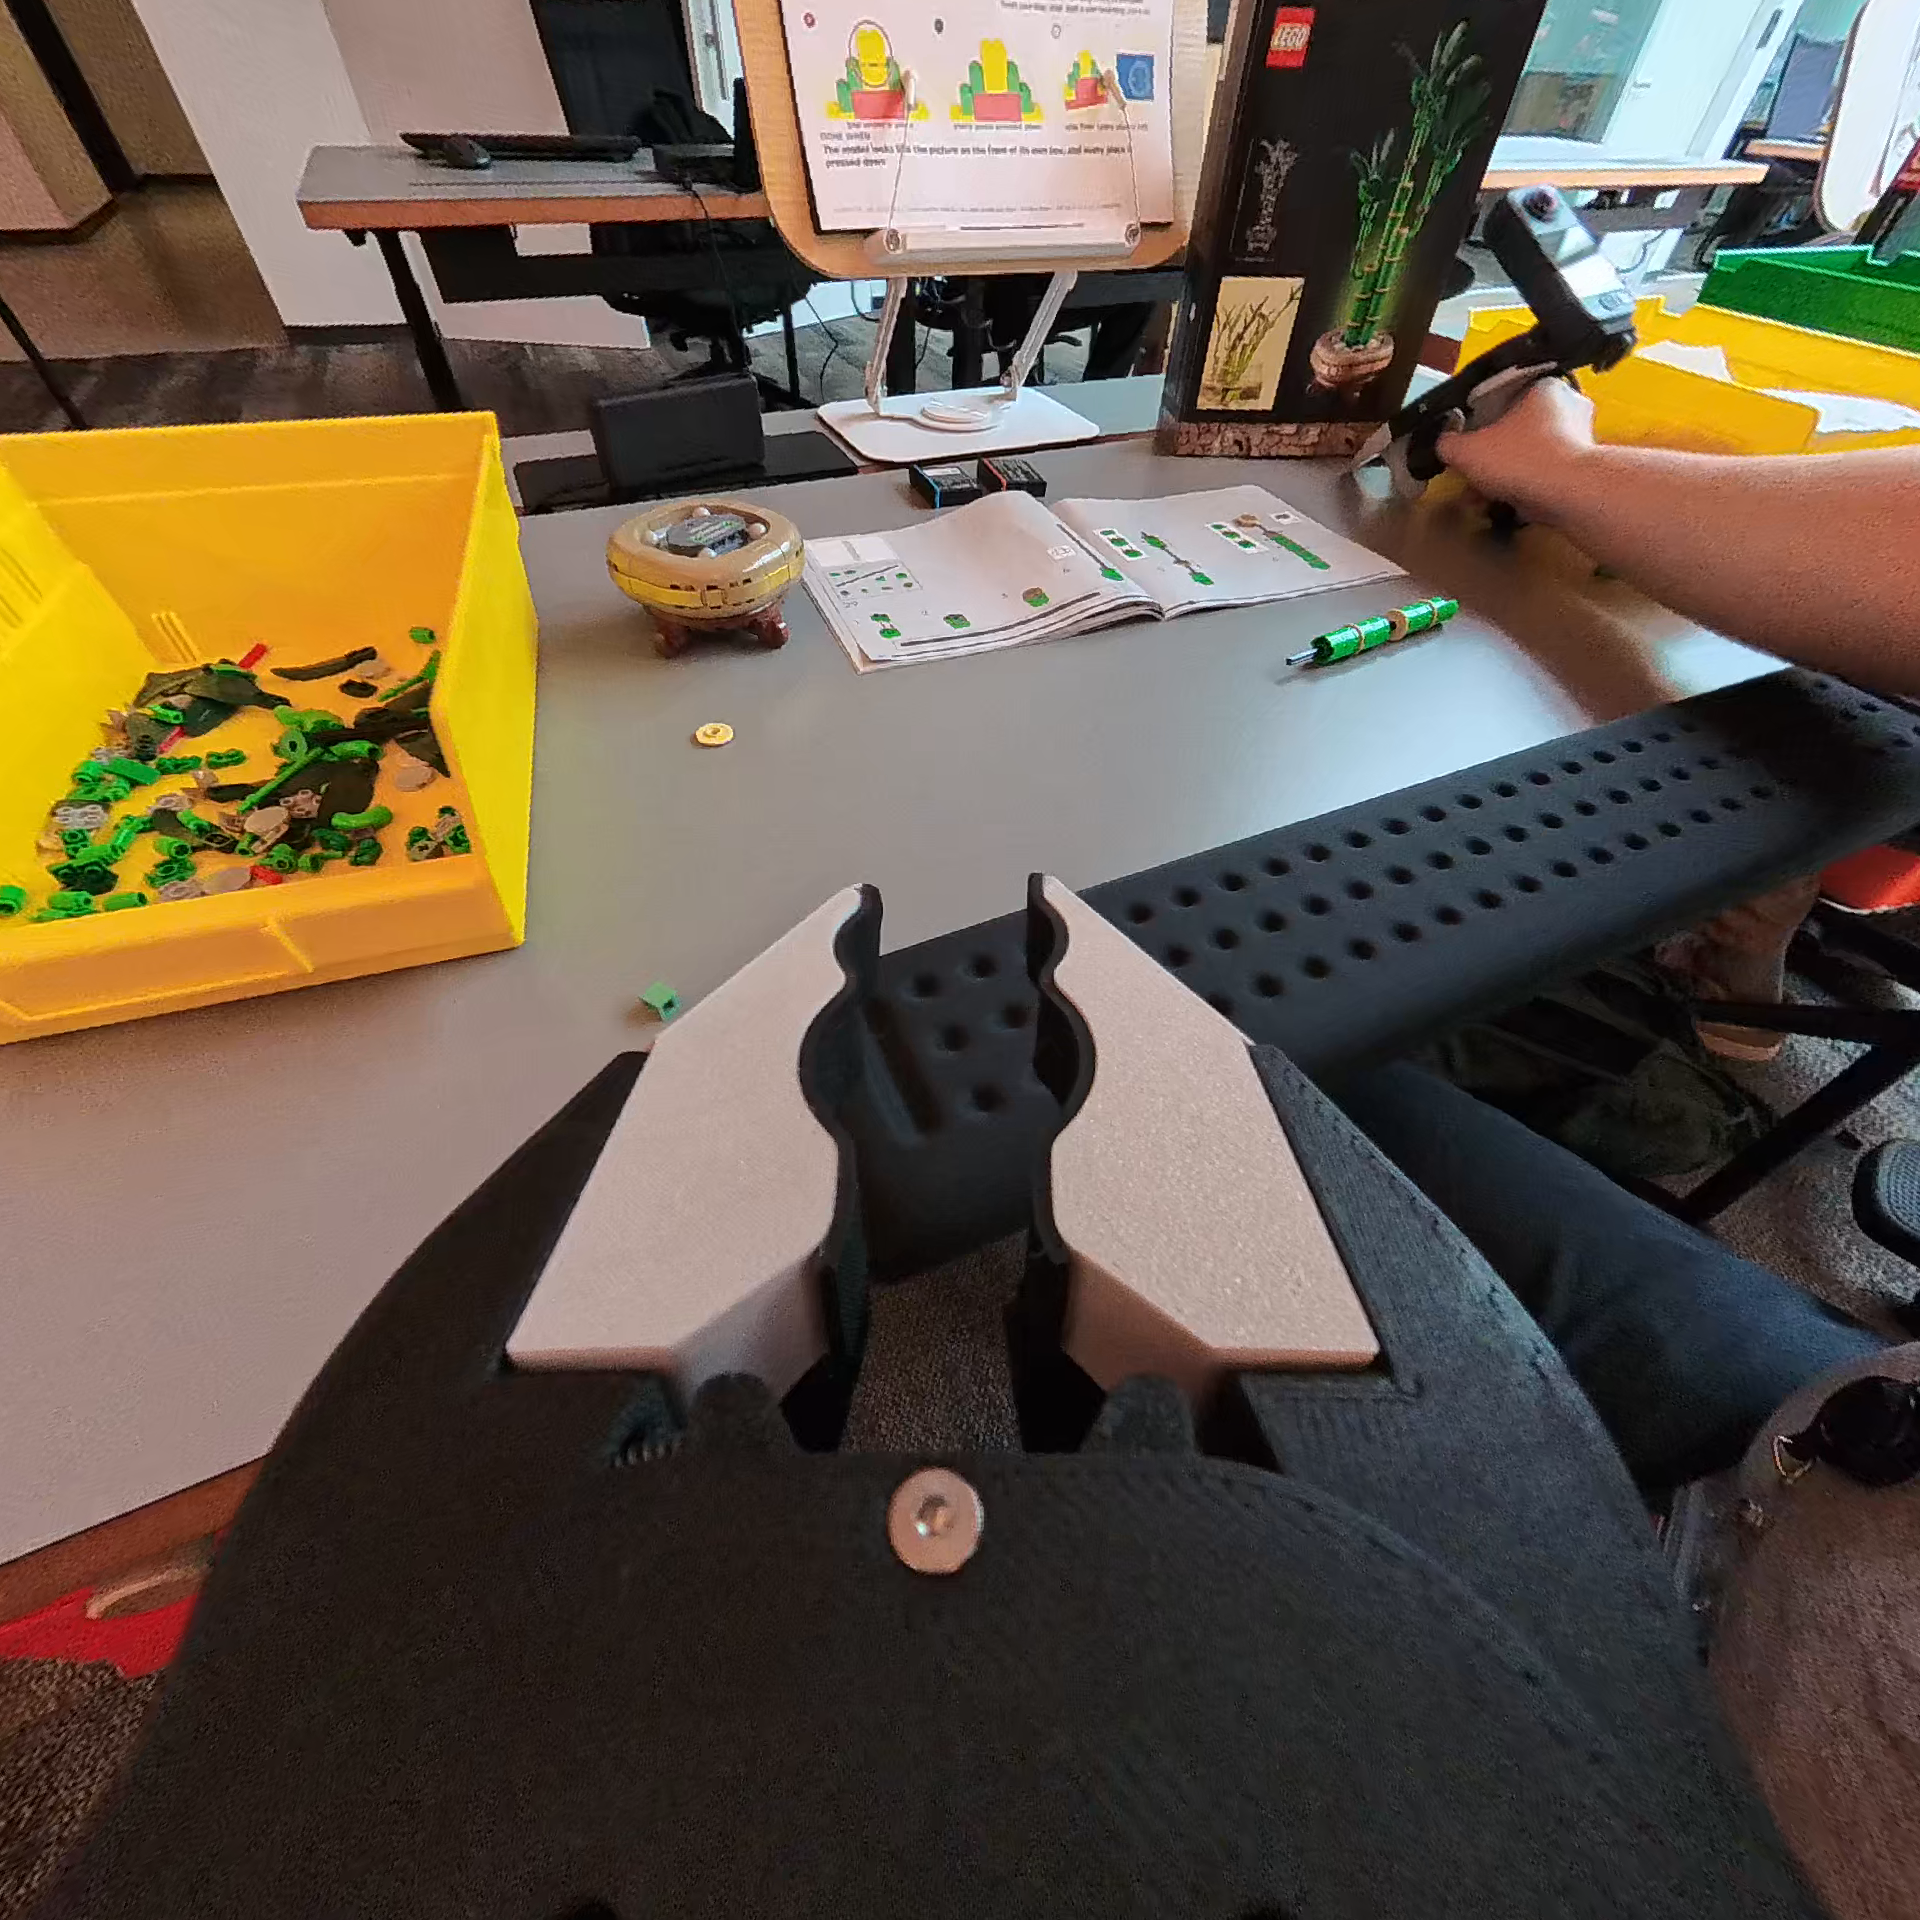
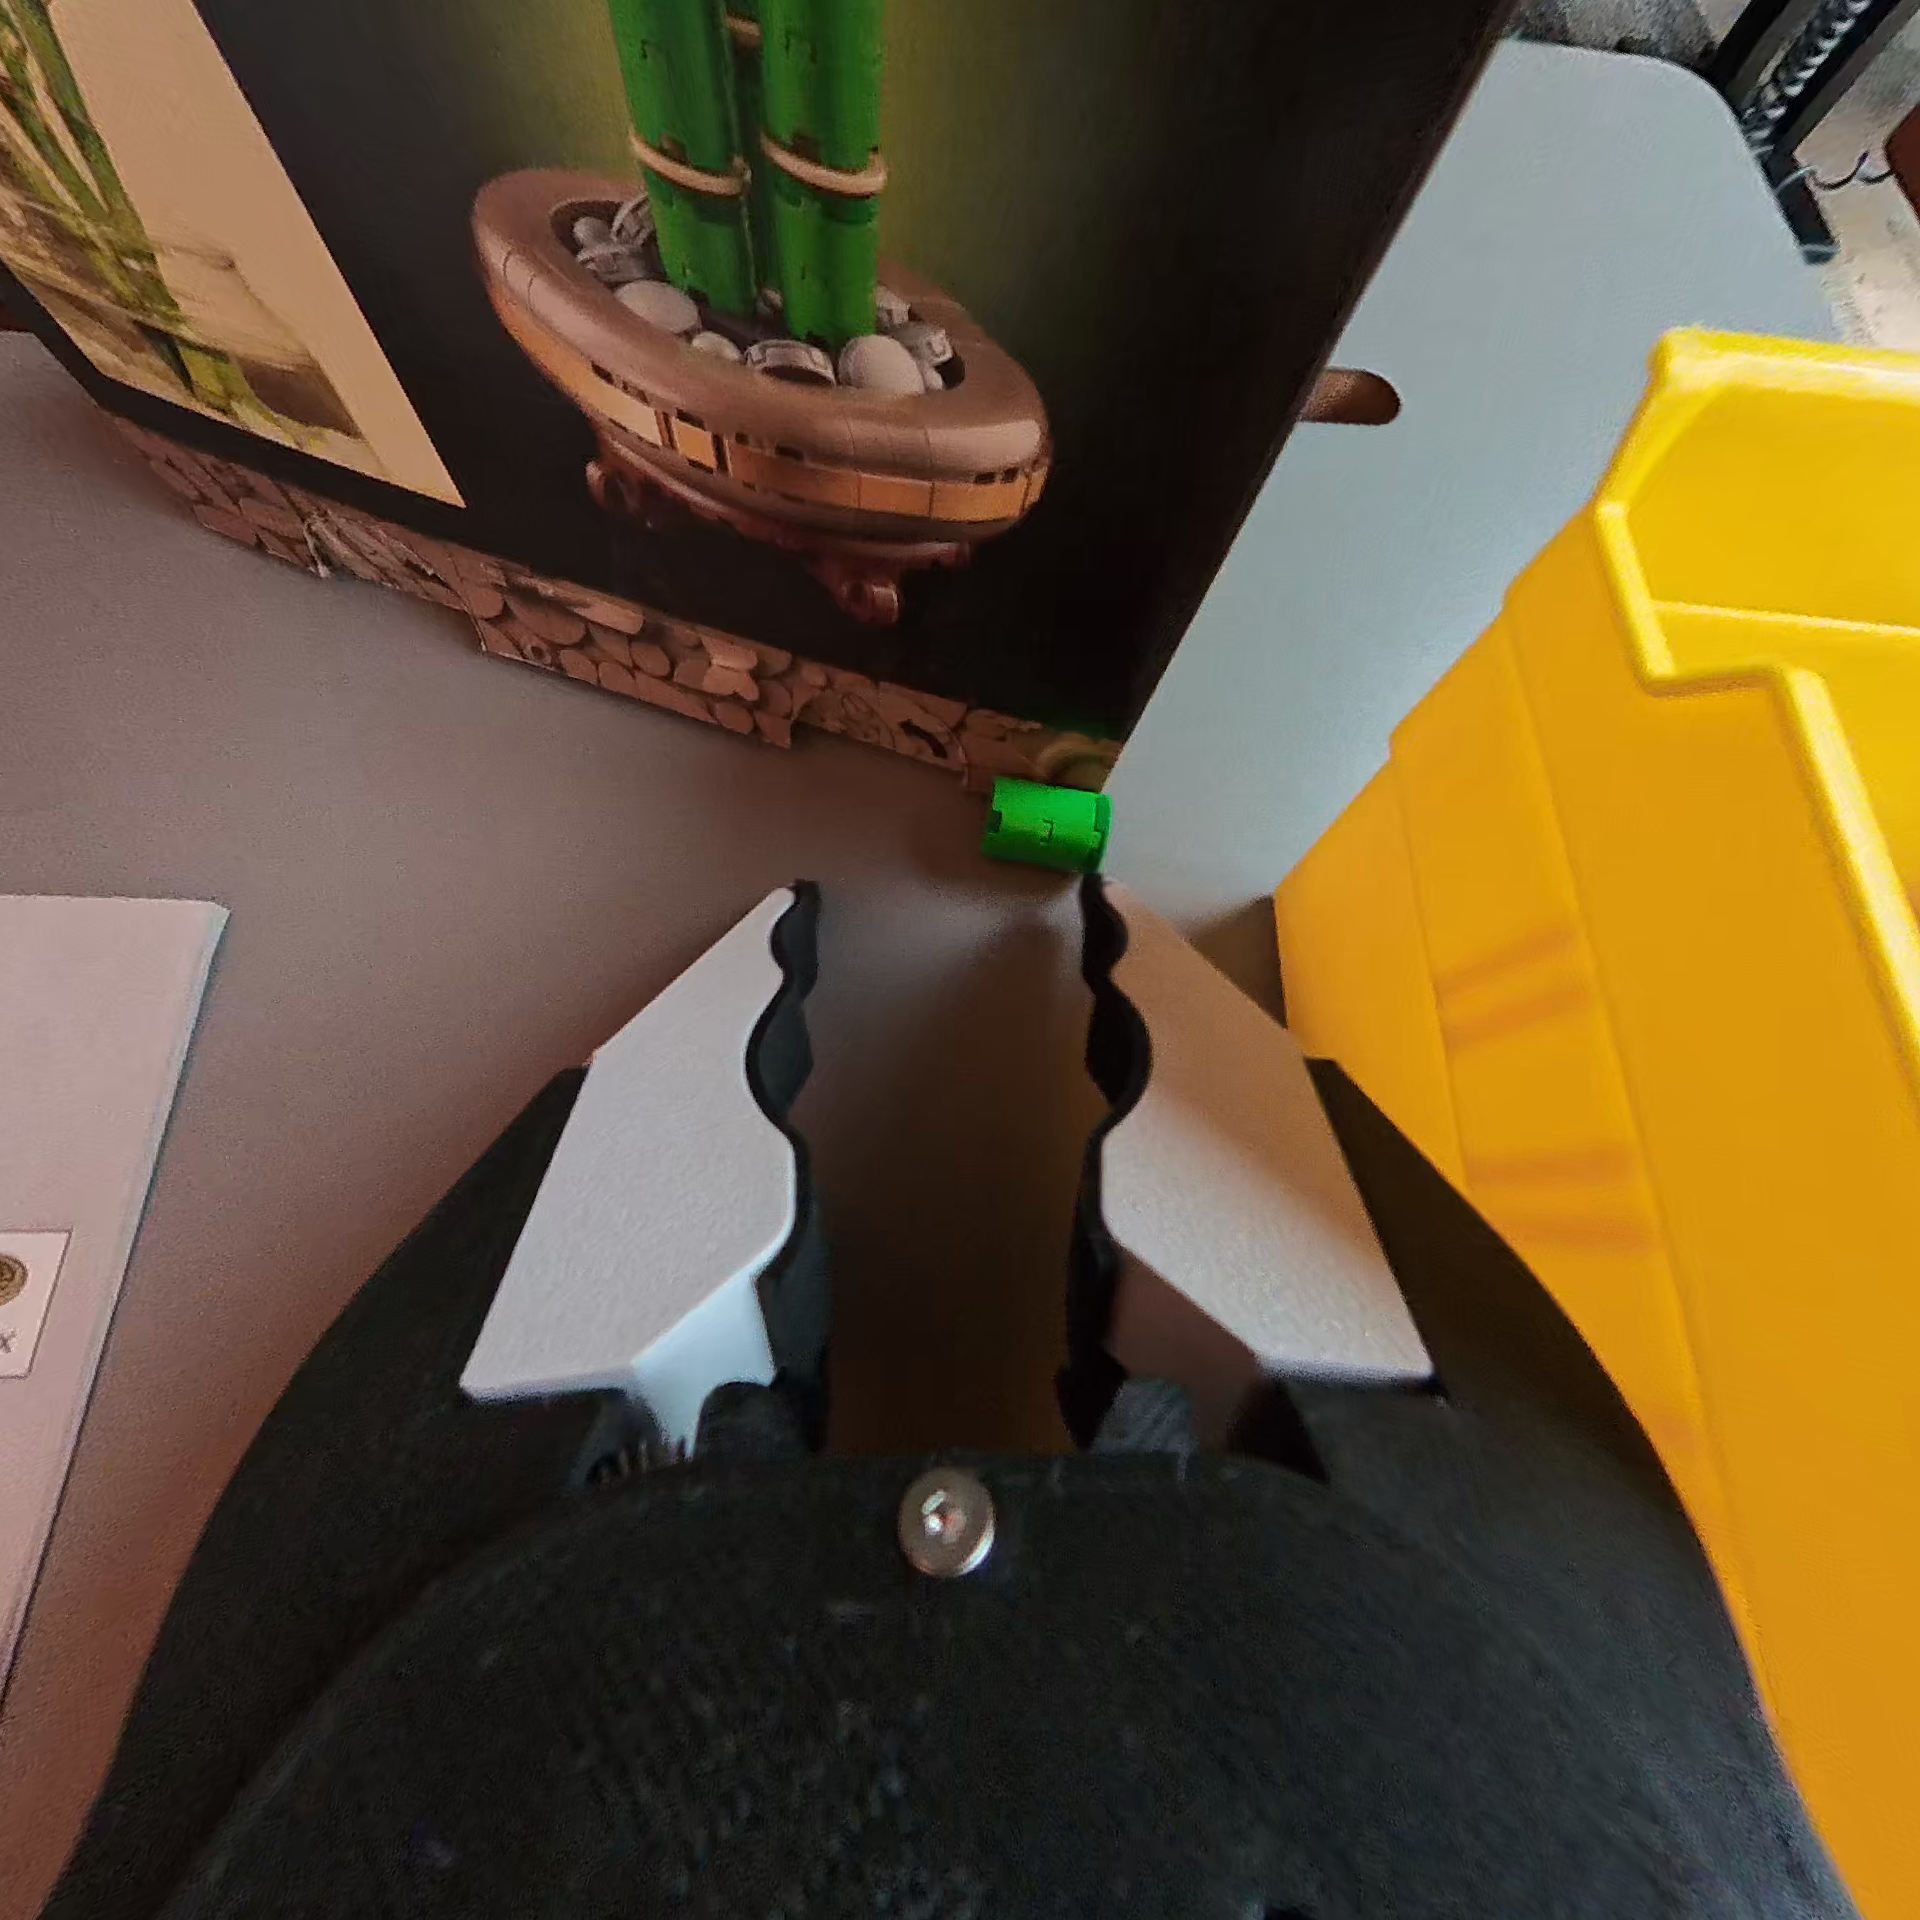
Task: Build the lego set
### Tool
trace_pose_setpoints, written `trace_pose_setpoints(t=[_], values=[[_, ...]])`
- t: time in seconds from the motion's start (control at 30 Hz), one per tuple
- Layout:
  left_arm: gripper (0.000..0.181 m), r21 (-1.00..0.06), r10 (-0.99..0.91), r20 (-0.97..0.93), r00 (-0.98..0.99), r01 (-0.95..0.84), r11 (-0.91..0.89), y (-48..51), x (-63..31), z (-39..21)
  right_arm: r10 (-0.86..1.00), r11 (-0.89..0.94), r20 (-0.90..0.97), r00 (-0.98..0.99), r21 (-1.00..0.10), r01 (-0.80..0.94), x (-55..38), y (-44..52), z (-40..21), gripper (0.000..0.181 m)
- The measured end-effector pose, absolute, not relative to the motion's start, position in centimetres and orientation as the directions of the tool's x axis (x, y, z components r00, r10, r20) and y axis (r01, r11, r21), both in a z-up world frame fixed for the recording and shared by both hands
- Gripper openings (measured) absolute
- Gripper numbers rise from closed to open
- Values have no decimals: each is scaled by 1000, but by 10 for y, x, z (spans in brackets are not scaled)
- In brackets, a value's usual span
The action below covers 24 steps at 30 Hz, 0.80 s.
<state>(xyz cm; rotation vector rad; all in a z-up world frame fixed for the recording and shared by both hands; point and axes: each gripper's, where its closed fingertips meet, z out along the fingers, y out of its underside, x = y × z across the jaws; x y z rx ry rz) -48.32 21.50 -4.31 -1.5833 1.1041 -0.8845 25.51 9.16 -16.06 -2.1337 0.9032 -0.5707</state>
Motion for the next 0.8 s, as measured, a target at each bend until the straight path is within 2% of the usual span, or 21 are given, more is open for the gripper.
trace_pose_setpoints(t=[0.17,0.2,0.3,0.37,0.5,0.57,0.63,0.8], values=[[25,-962,-944,32,328,-245,-118,212,-482,-47,-712,-496,84,697,-763,-414,251,102,-163,1],[25,-962,-944,34,327,-247,-120,212,-482,-47,-702,-510,101,705,-762,-399,250,102,-163,0],[25,-961,-946,34,323,-250,-120,212,-481,-48,-675,-547,151,722,-760,-352,247,96,-161,1],[25,-960,-948,32,318,-254,-118,211,-479,-47,-681,-530,159,715,-780,-332,248,89,-154,8],[25,-961,-951,30,308,-254,-113,211,-474,-46,-707,-424,65,704,-835,-350,252,80,-130,18],[25,-961,-953,35,300,-252,-114,210,-469,-46,-718,-389,19,696,-840,-379,256,82,-122,32],[25,-960,-956,35,291,-256,-113,208,-464,-47,-710,-389,-5,704,-831,-397,257,88,-118,39],[26,-950,-960,18,278,-295,-103,202,-454,-54,-731,-437,13,683,-777,-453,269,91,-127,41]])
